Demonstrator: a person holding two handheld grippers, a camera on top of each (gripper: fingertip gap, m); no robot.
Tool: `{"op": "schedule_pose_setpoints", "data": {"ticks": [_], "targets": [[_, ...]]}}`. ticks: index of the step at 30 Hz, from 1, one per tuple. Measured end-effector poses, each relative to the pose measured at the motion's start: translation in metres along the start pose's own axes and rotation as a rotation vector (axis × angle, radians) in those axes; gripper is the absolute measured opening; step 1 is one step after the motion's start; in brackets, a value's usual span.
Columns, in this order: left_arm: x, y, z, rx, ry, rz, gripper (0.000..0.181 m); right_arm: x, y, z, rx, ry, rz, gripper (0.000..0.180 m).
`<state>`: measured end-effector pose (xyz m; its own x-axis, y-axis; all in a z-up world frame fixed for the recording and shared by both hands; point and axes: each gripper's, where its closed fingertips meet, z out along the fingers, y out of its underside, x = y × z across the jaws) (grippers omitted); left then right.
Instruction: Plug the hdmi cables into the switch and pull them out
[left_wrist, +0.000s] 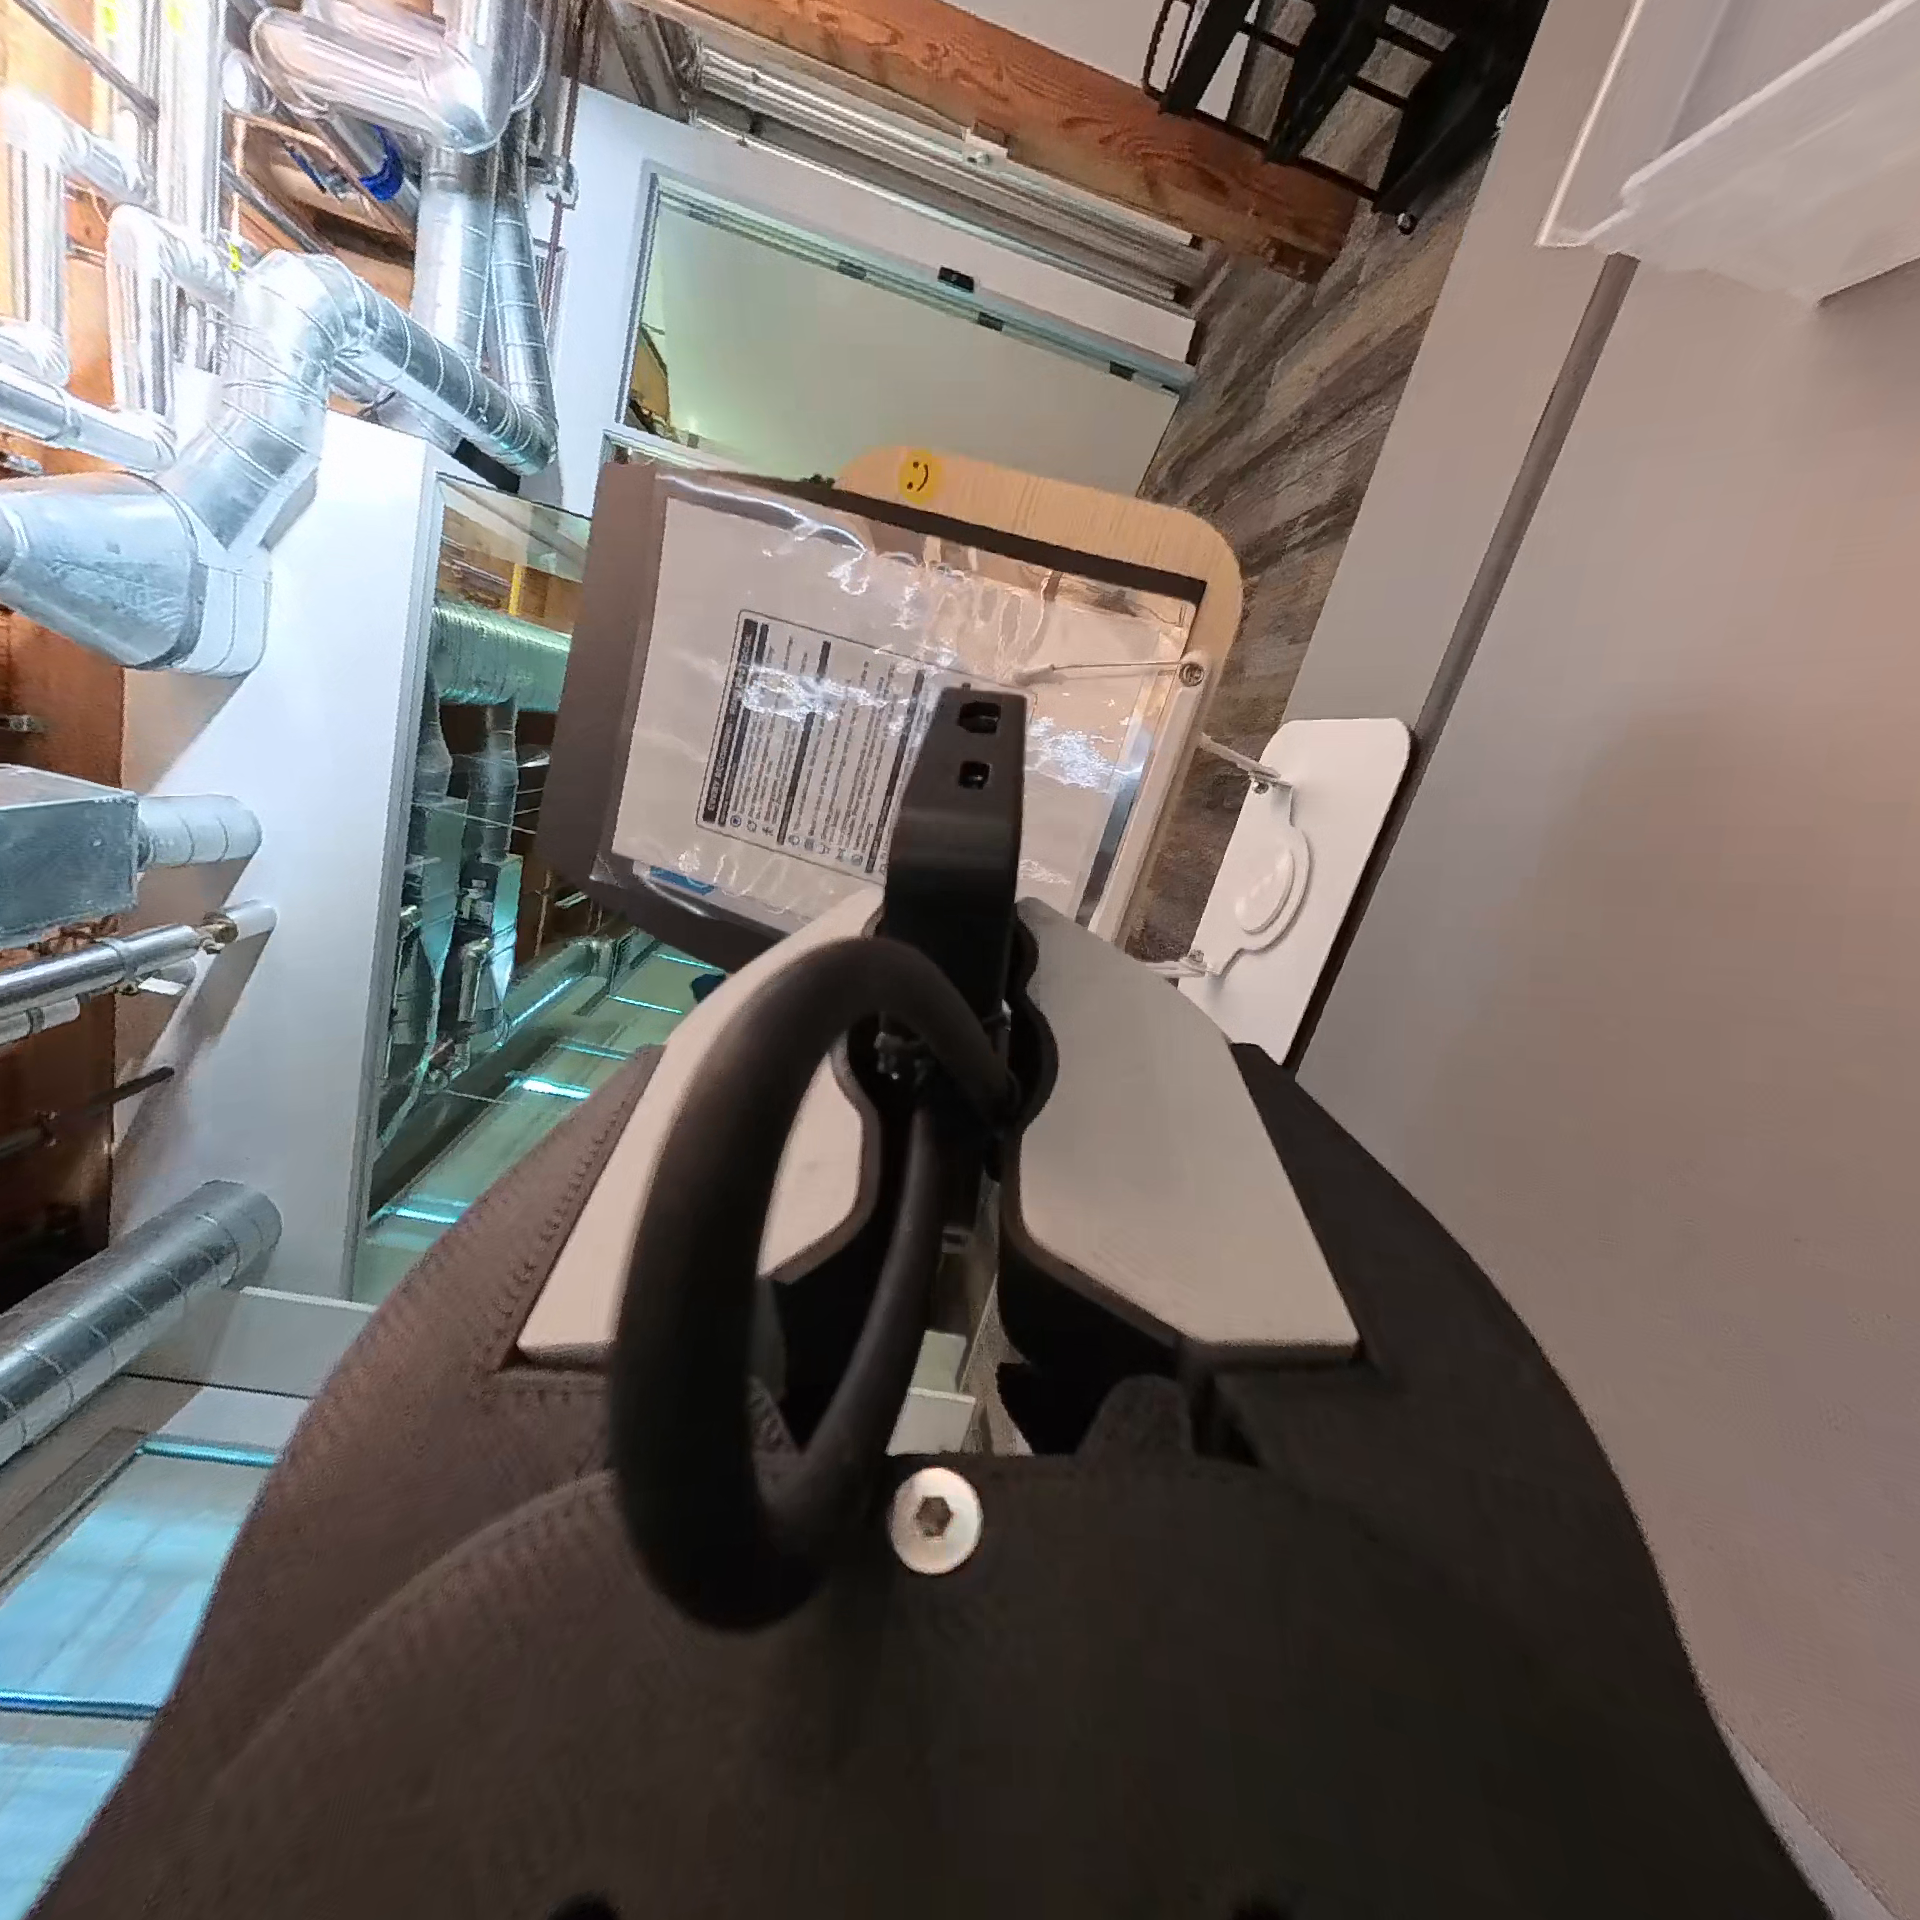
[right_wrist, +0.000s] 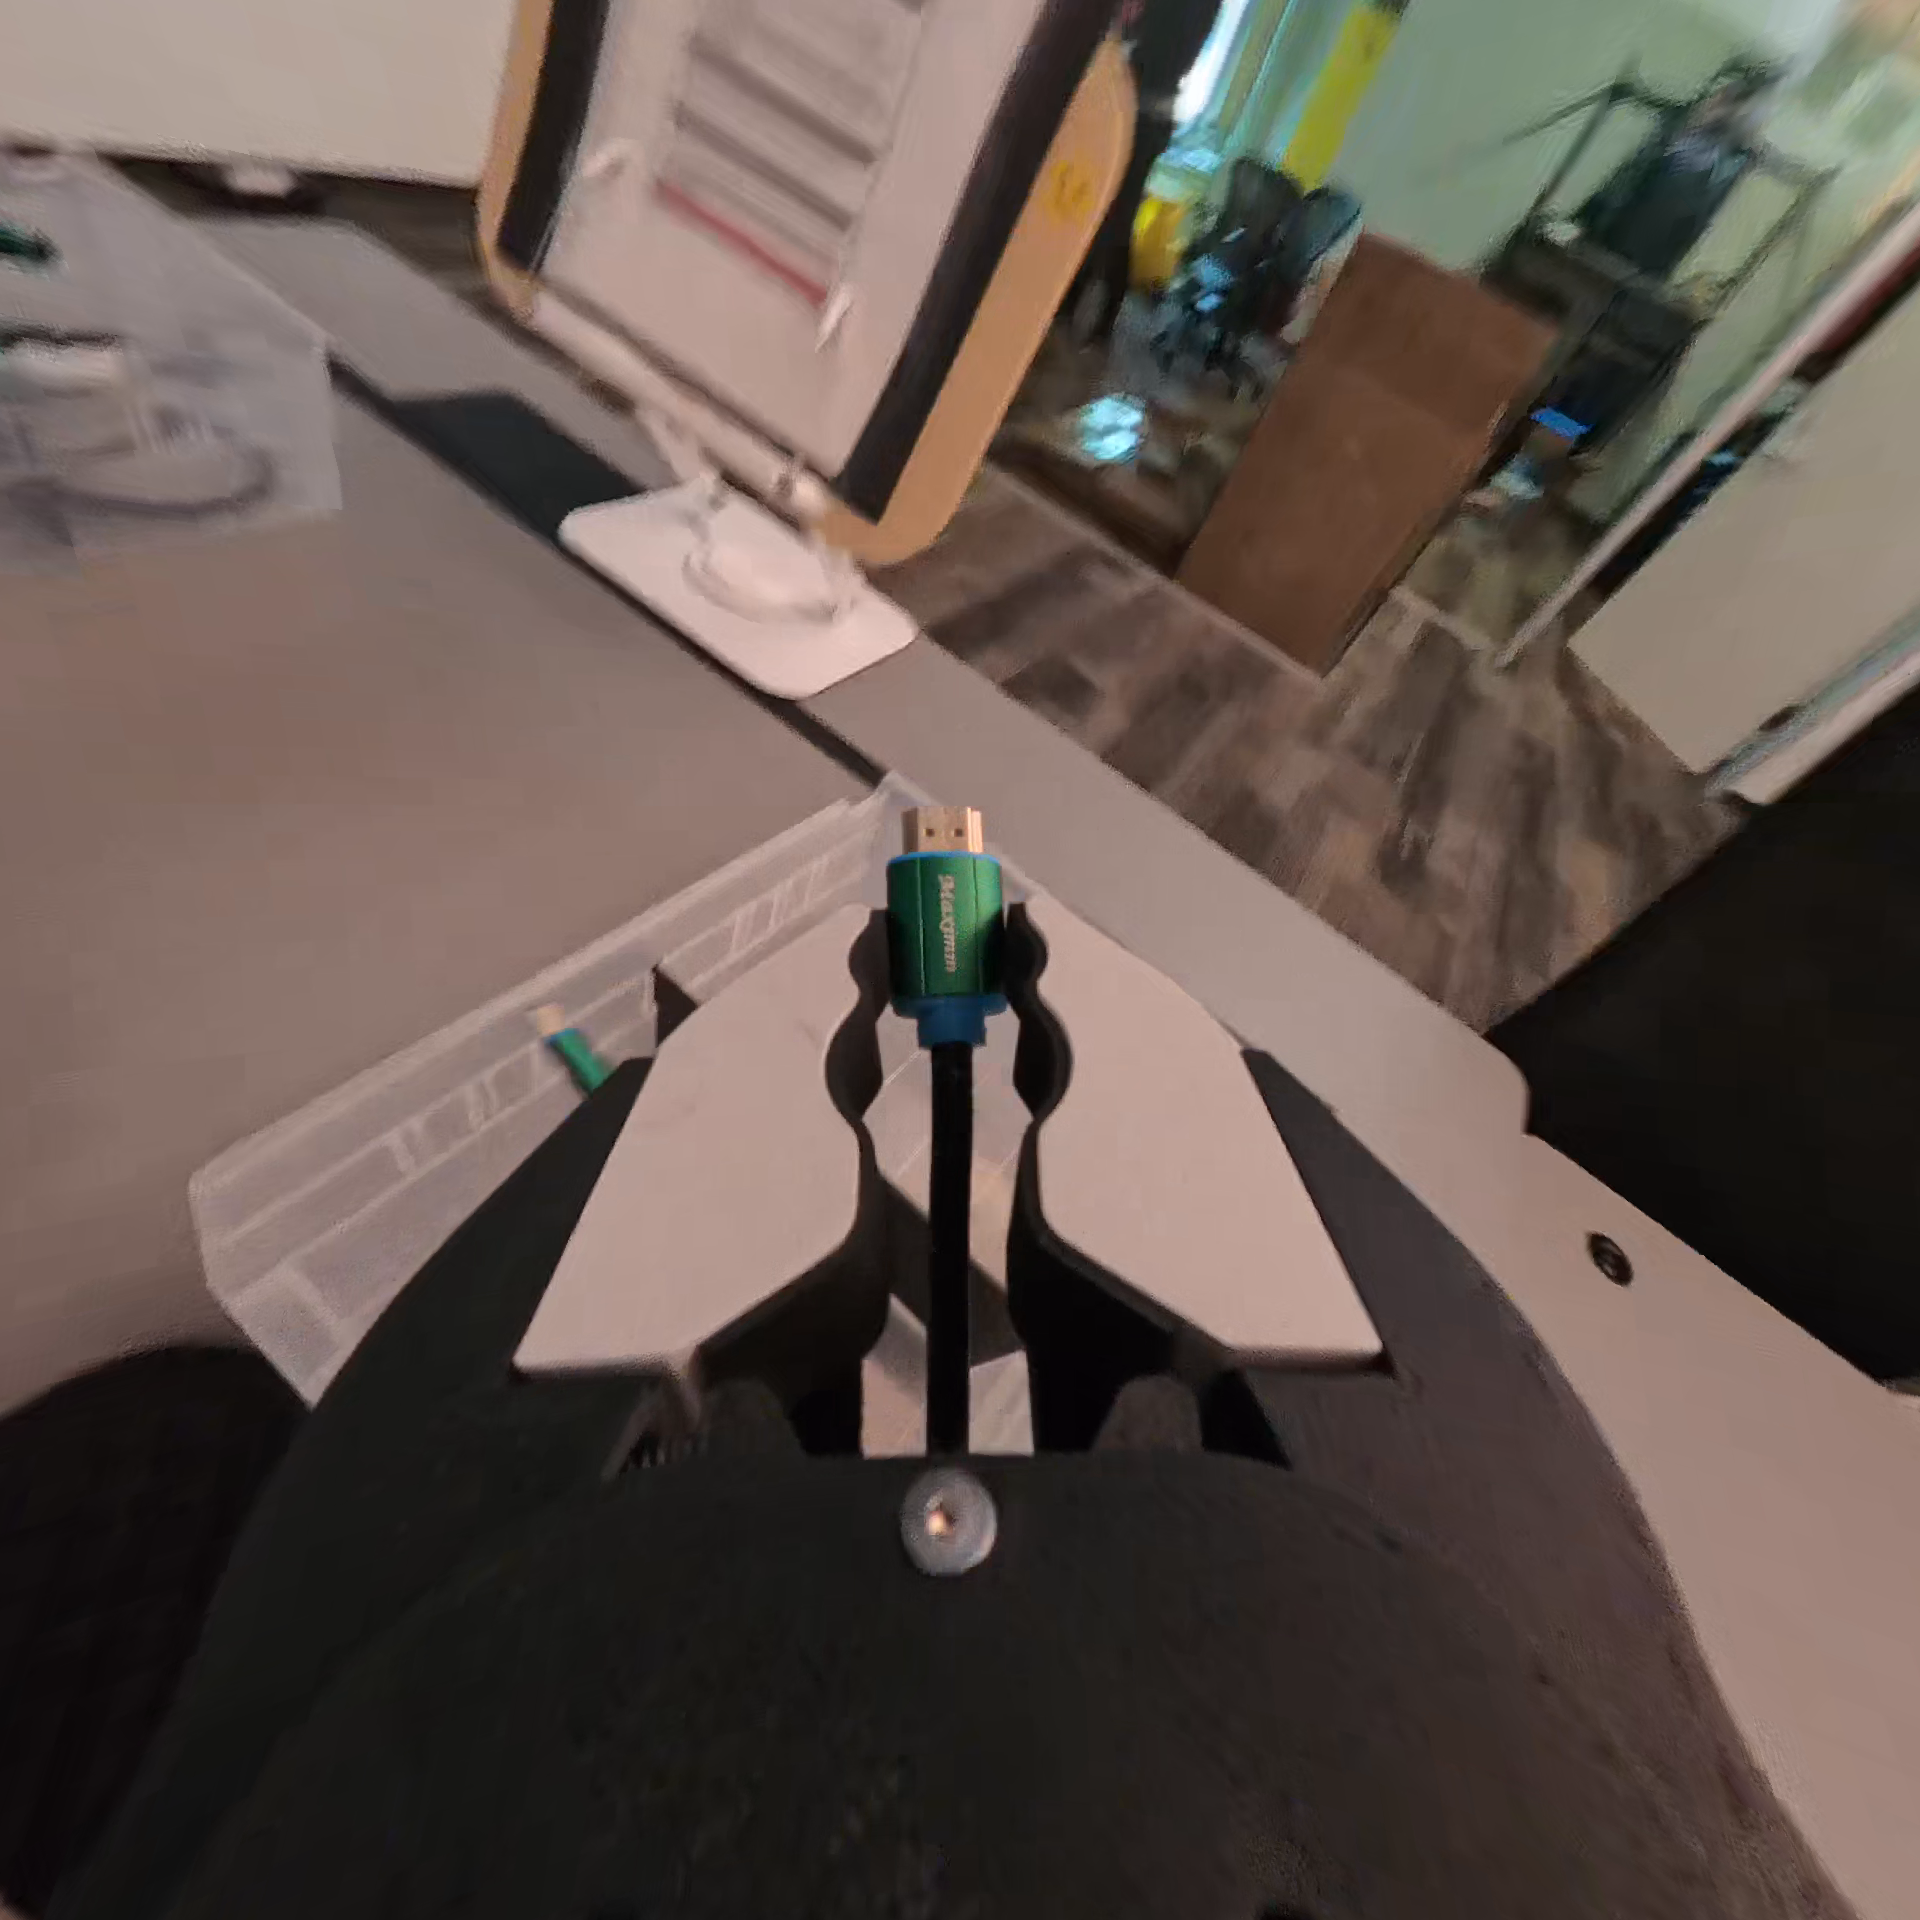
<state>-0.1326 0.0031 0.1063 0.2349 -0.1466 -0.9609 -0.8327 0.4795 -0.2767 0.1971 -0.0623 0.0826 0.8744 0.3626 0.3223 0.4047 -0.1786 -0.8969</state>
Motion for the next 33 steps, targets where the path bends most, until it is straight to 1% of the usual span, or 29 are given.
{"op": "schedule_pose_setpoints", "data": {"ticks": [2,4,5,8,10,11,13,17,20,22,23,25,27,28,29,31,33], "targets": [[0.004,-0.003,0.001,0.001,0.007,0.015,0.015,-0.014,0.016,0.015,-0.056,-0.074,-0.083,0.022],[0.007,-0.004,0.003,0.001,0.015,0.021,0.015,-0.002,0.036,0.027,-0.172,-0.006,-0.109,0.022],[0.009,-0.004,0.003,0.0,0.019,0.026,0.015,-0.005,0.042,0.032,-0.193,-0.036,-0.102,0.022],[0.01,-0.004,0.004,-0.004,0.02,0.039,0.015,-0.046,0.051,0.047,-0.14,-0.282,-0.129,0.022],[0.011,-0.004,0.004,0.0,0.026,0.036,0.015,-0.072,0.066,0.056,-0.194,-0.445,-0.094,0.022],[0.011,-0.004,0.003,0.001,0.029,0.037,0.014,-0.078,0.073,0.061,-0.237,-0.482,-0.091,0.022],[0.011,-0.004,0.003,0.0,0.03,0.042,0.015,-0.09,0.09,0.069,-0.346,-0.539,-0.083,0.022],[0.013,-0.004,0.002,0.004,0.044,0.039,0.014,-0.108,0.122,0.081,-0.494,-0.623,-0.026,0.026],[0.013,-0.003,0.002,0.002,0.049,0.038,0.015,-0.109,0.119,0.083,-0.503,-0.618,0.01,0.036],[0.012,-0.001,0.002,-0.004,0.049,0.037,0.015,-0.098,0.1,0.076,-0.445,-0.556,0.041,0.041],[0.011,0.0,0.002,-0.004,0.048,0.034,0.014,-0.084,0.087,0.072,-0.39,-0.474,0.034,0.051],[0.009,0.001,0.001,-0.005,0.046,0.03,0.015,-0.043,0.065,0.056,-0.32,-0.234,0.028,0.052],[0.008,0.002,0.0,-0.007,0.044,0.026,0.015,0.009,0.06,0.029,-0.316,0.067,0.099,0.052],[0.008,0.003,0.0,-0.008,0.045,0.025,0.015,0.029,0.068,0.013,-0.345,0.184,0.177,0.045],[0.008,0.003,0.0,-0.008,0.046,0.025,0.014,0.038,0.082,0.002,-0.387,0.233,0.255,0.045],[0.009,0.002,0.0,-0.01,0.05,0.029,0.014,0.036,0.123,-0.008,-0.522,0.212,0.392,0.046],[0.012,0.002,0.001,-0.013,0.055,0.036,0.015,0.03,0.162,-0.01,-0.666,0.177,0.487,0.046]]}}
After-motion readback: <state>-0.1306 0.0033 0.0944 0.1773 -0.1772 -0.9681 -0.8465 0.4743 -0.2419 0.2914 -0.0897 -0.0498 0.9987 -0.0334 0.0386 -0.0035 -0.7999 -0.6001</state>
